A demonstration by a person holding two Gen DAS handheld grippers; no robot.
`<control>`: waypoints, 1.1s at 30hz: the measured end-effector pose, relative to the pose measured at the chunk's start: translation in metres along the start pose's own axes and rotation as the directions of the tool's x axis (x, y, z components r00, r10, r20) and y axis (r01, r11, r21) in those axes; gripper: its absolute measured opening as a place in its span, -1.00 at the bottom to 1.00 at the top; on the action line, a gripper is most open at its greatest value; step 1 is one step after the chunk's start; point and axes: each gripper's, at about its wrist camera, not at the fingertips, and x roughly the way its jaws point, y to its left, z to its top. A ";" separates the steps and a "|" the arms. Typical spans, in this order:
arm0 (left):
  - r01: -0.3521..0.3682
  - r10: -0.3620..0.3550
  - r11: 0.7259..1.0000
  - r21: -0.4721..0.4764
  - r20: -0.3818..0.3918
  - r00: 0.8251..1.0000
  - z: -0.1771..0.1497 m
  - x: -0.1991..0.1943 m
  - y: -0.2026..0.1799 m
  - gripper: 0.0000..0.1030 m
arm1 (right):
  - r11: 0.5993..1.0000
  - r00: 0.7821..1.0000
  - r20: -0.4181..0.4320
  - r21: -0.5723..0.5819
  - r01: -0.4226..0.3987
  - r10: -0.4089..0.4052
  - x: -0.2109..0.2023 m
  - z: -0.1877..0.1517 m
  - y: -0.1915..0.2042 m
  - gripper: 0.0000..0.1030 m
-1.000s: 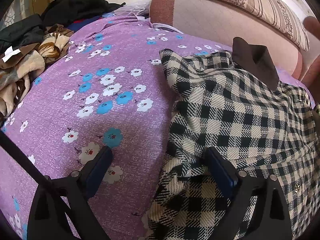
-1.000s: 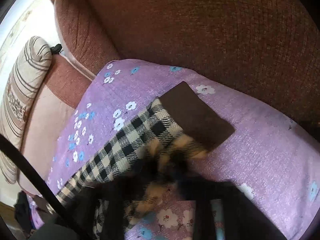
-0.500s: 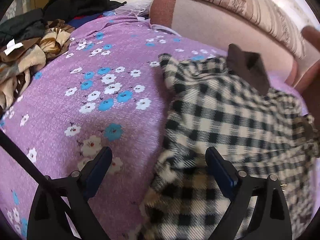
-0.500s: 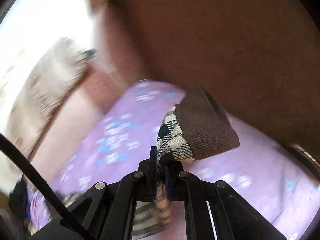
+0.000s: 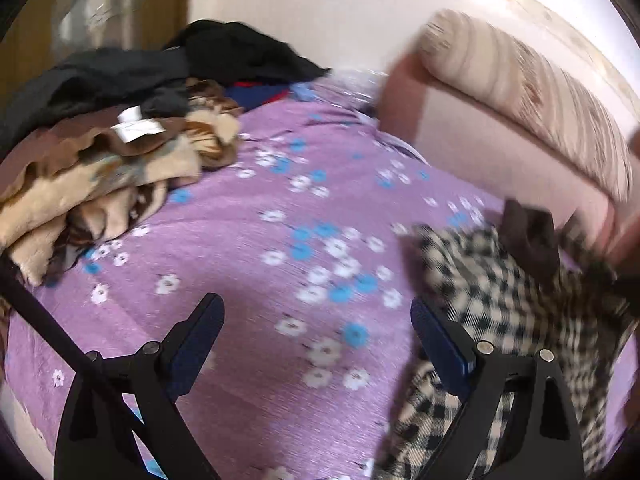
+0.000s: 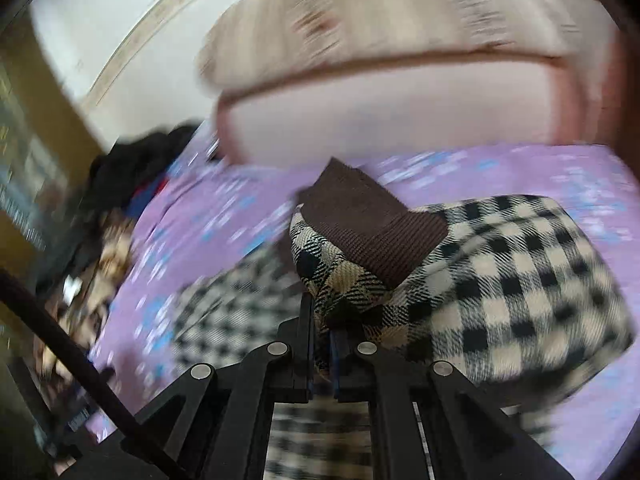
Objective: Fold large clothes
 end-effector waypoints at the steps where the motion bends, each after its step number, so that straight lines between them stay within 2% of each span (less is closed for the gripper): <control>1: 0.005 -0.004 0.999 -0.032 0.003 1.000 0.004 -0.001 0.008 0.82 | 1.000 1.000 -0.026 -0.024 -0.016 0.015 0.012 -0.009 0.016 -0.87; 3: 0.017 -0.017 0.997 -0.077 0.007 1.000 0.009 -0.003 0.020 0.82 | 0.998 0.997 -0.074 -0.055 -0.042 0.038 0.037 -0.020 0.039 -0.87; 7: 0.052 -0.053 0.992 -0.115 -0.002 0.999 0.012 0.001 0.025 0.82 | 0.988 0.985 -0.171 -0.142 -0.055 0.030 0.083 -0.050 0.074 -0.85; 9: 0.081 -0.083 0.990 -0.119 -0.015 0.996 0.011 0.006 0.022 0.82 | 0.983 0.977 -0.209 -0.162 -0.081 0.046 0.093 -0.061 0.080 -0.73; 12: 0.117 -0.121 0.988 -0.102 -0.028 0.992 0.009 0.013 0.010 0.82 | 0.968 0.958 -0.259 -0.179 -0.174 0.124 0.093 -0.072 0.079 -0.50; 15: 0.169 -0.172 0.983 -0.065 -0.040 0.984 0.005 0.022 -0.010 0.82 | 0.945 0.928 -0.291 -0.155 -0.288 0.234 0.070 -0.080 0.068 -0.45; 16: 0.185 -0.187 0.981 -0.052 -0.046 0.981 0.003 0.025 -0.017 0.82 | 0.943 0.925 -0.290 -0.153 -0.297 0.244 0.064 -0.081 0.064 -0.42; 20: 0.241 -0.238 0.970 0.034 -0.083 0.968 -0.008 0.032 -0.051 0.82 | 0.956 0.948 -0.237 -0.154 -0.251 0.211 0.026 -0.087 0.031 -0.22; 22: 0.253 -0.244 0.964 0.087 -0.103 0.964 -0.015 0.039 -0.071 0.82 | 0.969 0.964 -0.198 -0.135 -0.206 0.177 0.006 -0.091 0.003 -0.22; 25: 0.212 -0.192 0.961 0.179 -0.122 0.974 -0.025 0.054 -0.096 0.82 | 0.982 0.978 -0.159 -0.106 -0.155 0.137 -0.011 -0.091 -0.028 -0.22; 26: 0.197 -0.174 0.960 0.198 -0.127 0.977 -0.028 0.059 -0.101 0.79 | 0.990 0.985 -0.139 -0.089 -0.113 0.100 -0.017 -0.088 -0.045 -0.22; 27: 0.176 -0.149 0.961 0.215 -0.133 0.980 -0.030 0.065 -0.106 0.73 | 0.994 0.988 -0.130 -0.069 -0.087 0.078 -0.017 -0.084 -0.057 -0.22; 29: 0.142 -0.105 0.964 0.226 -0.167 0.980 -0.033 0.080 -0.110 0.34 | 0.998 0.993 -0.109 -0.027 -0.051 0.048 -0.019 -0.076 -0.075 -0.22; 31: 0.145 -0.100 0.968 0.205 -0.214 0.972 -0.036 0.094 -0.108 0.22 | 1.000 0.997 -0.078 0.031 -0.004 0.007 -0.017 -0.065 -0.093 -0.22; 33: 0.138 -0.099 0.972 0.190 -0.202 0.974 -0.036 0.096 -0.104 0.22 | 0.994 0.997 -0.070 0.103 0.036 -0.029 -0.010 -0.057 -0.115 -0.26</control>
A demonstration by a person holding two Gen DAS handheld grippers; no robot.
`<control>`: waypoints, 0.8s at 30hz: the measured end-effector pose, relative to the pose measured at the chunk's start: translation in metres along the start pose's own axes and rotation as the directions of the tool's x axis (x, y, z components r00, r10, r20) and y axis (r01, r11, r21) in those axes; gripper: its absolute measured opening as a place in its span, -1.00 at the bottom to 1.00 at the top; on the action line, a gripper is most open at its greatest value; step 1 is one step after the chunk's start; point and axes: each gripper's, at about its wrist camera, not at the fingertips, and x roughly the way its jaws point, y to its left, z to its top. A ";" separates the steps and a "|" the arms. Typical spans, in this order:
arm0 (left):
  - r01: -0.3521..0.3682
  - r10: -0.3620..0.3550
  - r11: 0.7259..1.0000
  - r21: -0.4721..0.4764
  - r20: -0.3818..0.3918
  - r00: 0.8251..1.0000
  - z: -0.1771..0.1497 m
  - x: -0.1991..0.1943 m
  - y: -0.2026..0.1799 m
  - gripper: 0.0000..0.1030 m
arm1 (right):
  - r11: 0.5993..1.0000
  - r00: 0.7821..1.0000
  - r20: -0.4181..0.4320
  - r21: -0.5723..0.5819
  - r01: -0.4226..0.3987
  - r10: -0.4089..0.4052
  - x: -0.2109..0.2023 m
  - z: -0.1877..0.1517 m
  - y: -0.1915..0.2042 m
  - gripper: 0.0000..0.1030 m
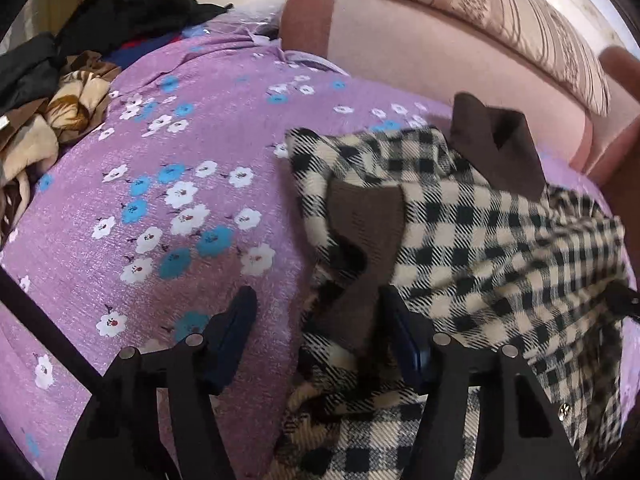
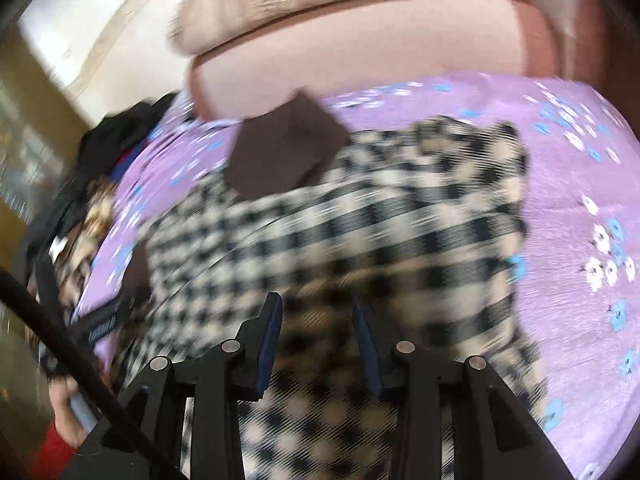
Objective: Fold large clothes
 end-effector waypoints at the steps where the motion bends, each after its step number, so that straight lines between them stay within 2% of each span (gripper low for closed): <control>1: -0.001 0.001 1.000 0.000 -0.004 1.000 0.001 0.000 0.001 0.22 | 1.000 1.000 -0.002 0.025 0.014 -0.014 0.004 0.003 -0.007 -0.31; 4: -0.001 0.001 1.000 0.002 -0.006 1.000 0.002 0.001 0.001 0.22 | 0.989 0.994 -0.036 0.108 0.103 -0.099 0.021 0.004 -0.030 -0.38; 6: 0.003 -0.003 1.000 -0.001 -0.010 1.000 0.003 -0.002 0.001 0.22 | 0.986 0.995 -0.024 0.137 0.098 -0.096 0.021 0.001 -0.037 -0.40; 9: 0.034 -0.034 0.999 -0.021 0.008 0.999 0.007 -0.017 0.005 0.21 | 0.986 0.991 -0.018 0.107 0.131 -0.130 0.009 0.004 -0.030 -0.38; 12: 0.062 -0.059 0.996 -0.060 0.049 0.997 0.010 -0.035 0.014 0.21 | 0.986 0.988 0.032 0.070 0.151 -0.153 -0.015 0.002 -0.030 -0.32; 15: 0.064 -0.059 0.995 -0.072 0.066 0.996 0.013 -0.040 0.017 0.21 | 0.986 0.985 0.080 0.074 0.149 -0.155 -0.033 0.004 -0.030 -0.32; 17: 0.038 -0.035 0.998 -0.058 0.042 0.998 0.011 -0.031 0.015 0.21 | 0.988 0.988 0.081 0.092 0.121 -0.129 -0.032 0.006 -0.031 -0.32; 20: -0.001 0.001 0.999 -0.036 -0.019 1.000 0.001 -0.009 0.013 0.22 | 0.985 0.995 0.034 0.148 0.086 -0.092 -0.014 0.003 -0.040 -0.32; 23: 0.010 -0.011 0.999 -0.051 -0.023 1.000 0.000 -0.009 0.015 0.25 | 0.972 0.992 -0.030 0.196 0.128 -0.124 0.005 -0.005 -0.054 -0.34; 24: 0.016 -0.017 0.999 -0.050 -0.028 0.999 0.001 -0.013 0.016 0.26 | 0.970 0.994 -0.021 0.218 0.109 -0.107 0.002 -0.008 -0.059 -0.34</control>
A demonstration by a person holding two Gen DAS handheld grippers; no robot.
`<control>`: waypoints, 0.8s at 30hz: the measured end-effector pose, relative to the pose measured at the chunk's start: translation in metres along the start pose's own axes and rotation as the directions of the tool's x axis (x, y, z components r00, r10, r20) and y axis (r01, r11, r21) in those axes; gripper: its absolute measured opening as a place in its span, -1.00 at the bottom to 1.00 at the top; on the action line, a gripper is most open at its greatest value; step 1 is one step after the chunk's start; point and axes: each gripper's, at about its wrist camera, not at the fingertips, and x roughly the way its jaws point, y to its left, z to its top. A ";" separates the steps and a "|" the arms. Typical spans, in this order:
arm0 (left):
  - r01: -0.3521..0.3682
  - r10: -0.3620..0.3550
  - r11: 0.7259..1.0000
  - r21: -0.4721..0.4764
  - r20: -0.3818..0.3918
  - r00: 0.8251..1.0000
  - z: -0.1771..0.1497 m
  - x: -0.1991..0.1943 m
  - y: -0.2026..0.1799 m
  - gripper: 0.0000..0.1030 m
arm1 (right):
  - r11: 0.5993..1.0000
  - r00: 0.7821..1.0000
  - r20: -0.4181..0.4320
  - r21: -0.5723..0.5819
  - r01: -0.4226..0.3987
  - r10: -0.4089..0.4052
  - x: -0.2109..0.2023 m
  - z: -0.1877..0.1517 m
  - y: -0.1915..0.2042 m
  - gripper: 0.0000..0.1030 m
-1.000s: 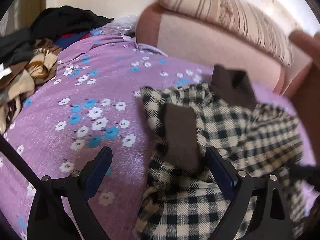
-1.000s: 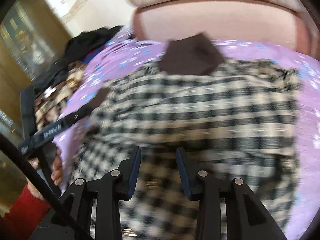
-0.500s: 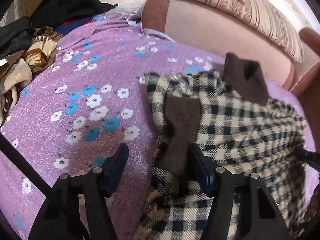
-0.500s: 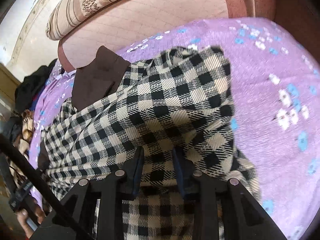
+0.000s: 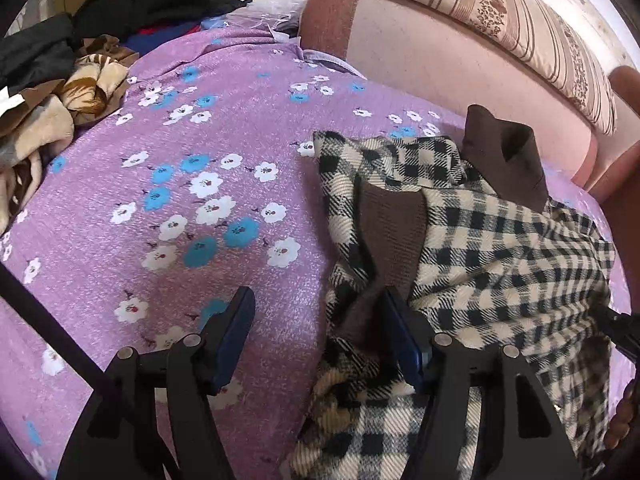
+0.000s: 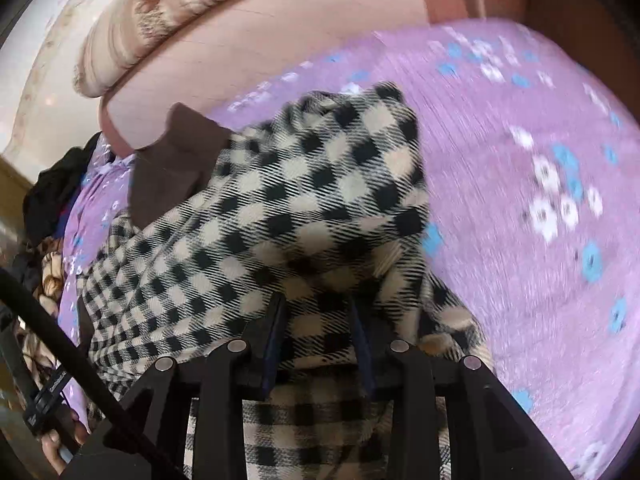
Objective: Fold large clothes
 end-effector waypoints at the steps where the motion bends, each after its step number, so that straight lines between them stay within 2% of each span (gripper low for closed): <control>1: 0.013 -0.013 1.000 0.001 0.002 1.000 0.000 -0.005 0.001 0.32 | 1.000 1.000 0.009 0.009 -0.015 0.015 -0.005 -0.001 -0.003 -0.33; 4: 0.025 -0.025 1.000 -0.013 0.000 1.000 -0.007 -0.019 0.010 0.39 | 0.999 0.998 0.039 -0.013 -0.039 0.039 -0.038 -0.007 -0.014 -0.19; 6: 0.047 -0.048 0.998 -0.031 -0.023 0.999 -0.013 -0.024 0.018 0.39 | 0.999 0.998 0.064 -0.029 -0.018 0.019 -0.058 -0.013 -0.025 0.03; 9: 0.092 -0.099 0.992 -0.087 -0.077 0.992 -0.025 -0.028 0.033 0.39 | 0.999 0.997 0.074 -0.016 0.032 -0.031 -0.085 -0.030 -0.061 0.07; 12: 0.154 -0.175 0.976 -0.155 -0.128 0.976 -0.041 -0.028 0.046 0.38 | 0.998 0.999 0.012 0.056 0.029 -0.029 -0.088 -0.047 -0.099 0.07; 13: 0.166 -0.185 0.974 -0.152 -0.122 0.975 -0.047 -0.033 0.047 0.38 | 0.995 0.999 -0.032 0.102 -0.010 0.013 -0.085 -0.057 -0.114 0.07; 17: 0.214 -0.228 0.971 -0.104 -0.150 0.962 -0.078 -0.051 0.040 0.38 | 0.971 0.983 -0.050 0.173 -0.166 0.177 -0.097 -0.083 -0.135 0.07; 21: 0.268 -0.268 0.963 -0.024 -0.168 0.949 -0.118 -0.077 0.028 0.38 | 0.924 0.937 -0.095 0.225 -0.309 0.337 -0.103 -0.117 -0.138 0.07; 24: 0.323 -0.322 0.946 -0.019 -0.164 0.932 -0.149 -0.096 0.028 0.38 | 0.886 0.898 -0.111 0.255 -0.388 0.425 -0.108 -0.147 -0.139 0.07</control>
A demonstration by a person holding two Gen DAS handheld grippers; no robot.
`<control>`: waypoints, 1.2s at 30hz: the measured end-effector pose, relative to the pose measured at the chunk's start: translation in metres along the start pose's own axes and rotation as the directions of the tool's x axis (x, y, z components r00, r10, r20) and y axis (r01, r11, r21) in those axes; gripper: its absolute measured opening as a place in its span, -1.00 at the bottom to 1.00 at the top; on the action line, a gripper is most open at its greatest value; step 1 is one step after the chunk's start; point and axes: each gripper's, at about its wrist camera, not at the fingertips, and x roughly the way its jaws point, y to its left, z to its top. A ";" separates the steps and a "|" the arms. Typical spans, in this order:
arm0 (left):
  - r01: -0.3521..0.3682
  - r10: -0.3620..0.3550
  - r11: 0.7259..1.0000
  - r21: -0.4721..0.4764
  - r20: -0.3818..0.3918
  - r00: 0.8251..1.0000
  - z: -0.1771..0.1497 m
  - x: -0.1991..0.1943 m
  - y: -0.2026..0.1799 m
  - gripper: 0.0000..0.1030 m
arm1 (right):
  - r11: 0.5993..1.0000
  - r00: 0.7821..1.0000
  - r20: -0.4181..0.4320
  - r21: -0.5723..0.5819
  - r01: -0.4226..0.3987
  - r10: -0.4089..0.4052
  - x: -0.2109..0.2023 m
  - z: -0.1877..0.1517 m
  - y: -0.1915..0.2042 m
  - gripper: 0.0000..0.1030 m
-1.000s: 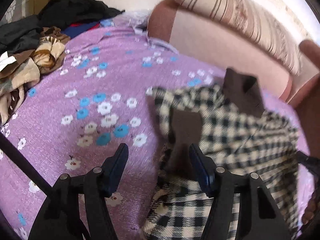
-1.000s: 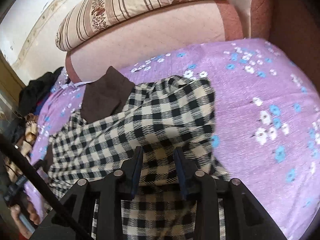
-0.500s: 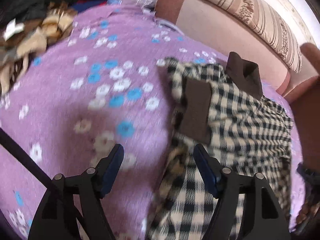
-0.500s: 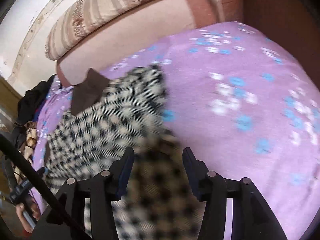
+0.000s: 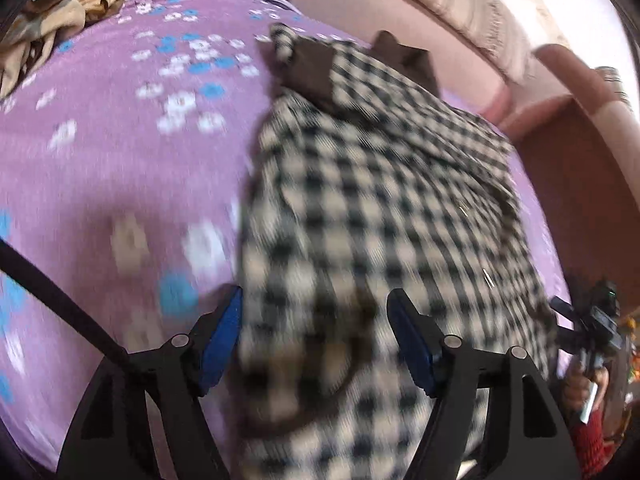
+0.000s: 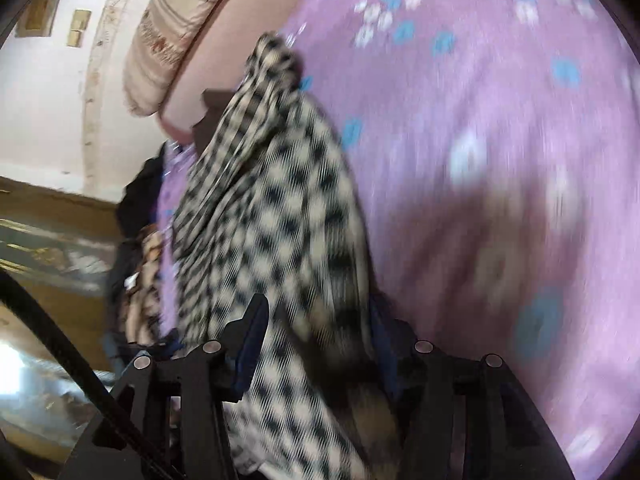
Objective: Fold large clothes
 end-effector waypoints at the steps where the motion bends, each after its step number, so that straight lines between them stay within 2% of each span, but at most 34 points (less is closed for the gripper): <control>1: 0.023 -0.023 1.000 0.001 0.007 1.000 -0.013 -0.005 -0.001 0.38 | 1.000 1.000 -0.009 0.014 -0.027 0.027 -0.002 -0.009 -0.004 0.07; 5: 0.135 -0.133 0.990 -0.050 0.035 0.990 -0.051 -0.023 0.007 0.38 | 0.989 0.991 -0.040 0.077 -0.125 0.128 -0.003 -0.051 -0.013 0.06; 7: 0.206 -0.203 0.973 -0.107 0.042 0.978 -0.067 -0.029 0.014 0.38 | 0.987 0.989 -0.045 0.078 -0.138 0.142 -0.006 -0.068 -0.015 0.06; 11: 0.281 -0.277 0.944 -0.174 0.045 0.960 -0.091 -0.034 0.024 0.38 | 0.987 0.987 -0.066 0.070 -0.142 0.146 -0.007 -0.090 -0.015 0.06; 14: 0.277 -0.275 0.945 -0.173 0.035 0.961 -0.109 -0.038 0.022 0.38 | 0.991 0.987 -0.089 0.042 -0.129 0.132 -0.005 -0.107 -0.012 0.06; 20: 0.205 -0.206 0.972 -0.117 0.005 0.979 -0.129 -0.038 0.007 0.38 | 0.994 0.988 -0.107 0.003 -0.110 0.110 -0.001 -0.129 -0.008 0.05; 22: 0.183 -0.186 0.979 -0.094 -0.017 0.982 -0.136 -0.036 0.001 0.38 | 0.995 0.990 -0.105 -0.003 -0.100 0.099 -0.001 -0.132 -0.007 -0.02; 24: 0.172 -0.176 0.982 -0.074 -0.044 0.983 -0.140 -0.034 -0.005 0.38 | 0.996 0.991 -0.104 -0.013 -0.083 0.081 0.001 -0.134 -0.006 -0.25; 25: 0.164 -0.168 0.984 -0.062 -0.056 0.984 -0.142 -0.034 -0.007 0.27 | 0.997 0.991 -0.110 -0.010 -0.083 0.081 0.003 -0.135 -0.006 -0.30; 26: 0.146 -0.150 0.988 -0.058 -0.063 0.987 -0.143 -0.033 -0.008 -0.06 | 0.996 0.990 -0.113 -0.006 -0.084 0.083 0.005 -0.135 -0.003 -0.43; 27: 0.118 -0.123 0.991 -0.063 -0.073 0.990 -0.143 -0.032 -0.007 -0.25 | 0.997 0.989 -0.120 -0.003 -0.082 0.081 0.007 -0.137 -0.003 -0.59; 28: 0.103 -0.109 0.992 -0.078 -0.080 0.991 -0.142 -0.032 -0.003 -0.59 | 0.997 0.989 -0.127 -0.008 -0.076 0.075 0.009 -0.138 -0.003 -0.66; 29: 0.119 -0.130 0.987 -0.112 -0.091 0.987 -0.143 -0.032 0.004 -0.78 | 0.997 0.988 -0.132 -0.015 -0.076 0.074 0.011 -0.138 0.000 -0.74; 32: 0.189 -0.207 0.965 -0.182 -0.084 0.975 -0.143 -0.041 0.019 -0.82 | 0.995 0.989 -0.136 -0.063 -0.071 0.062 0.011 -0.138 0.014 -0.83; 36: 0.197 -0.207 0.972 -0.128 -0.071 0.976 -0.134 -0.061 0.010 -0.83 | 0.987 0.989 -0.136 -0.141 -0.074 0.054 0.005 -0.138 0.039 -0.87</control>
